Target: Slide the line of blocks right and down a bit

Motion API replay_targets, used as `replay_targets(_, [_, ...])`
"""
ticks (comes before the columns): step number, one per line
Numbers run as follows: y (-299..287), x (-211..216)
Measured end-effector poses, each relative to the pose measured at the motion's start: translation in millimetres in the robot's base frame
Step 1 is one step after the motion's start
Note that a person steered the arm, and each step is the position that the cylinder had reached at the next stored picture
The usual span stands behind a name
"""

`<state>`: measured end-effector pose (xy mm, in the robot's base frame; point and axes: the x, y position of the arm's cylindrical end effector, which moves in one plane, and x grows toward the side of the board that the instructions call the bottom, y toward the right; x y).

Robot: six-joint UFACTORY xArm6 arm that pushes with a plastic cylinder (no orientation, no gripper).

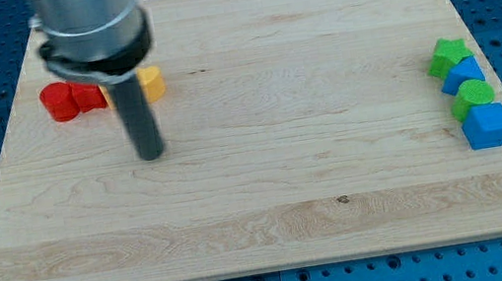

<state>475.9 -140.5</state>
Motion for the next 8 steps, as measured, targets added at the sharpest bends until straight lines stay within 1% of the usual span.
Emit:
replay_targets(1, [-53.8, -5.0])
replay_targets(2, [-111.0, -25.9])
replay_targets(3, [-139.1, -56.8])
replay_targets(4, [-143.6, -79.8])
replay_targets(6, [-111.5, -84.1])
replay_targets(8, [-93.5, -102.5])
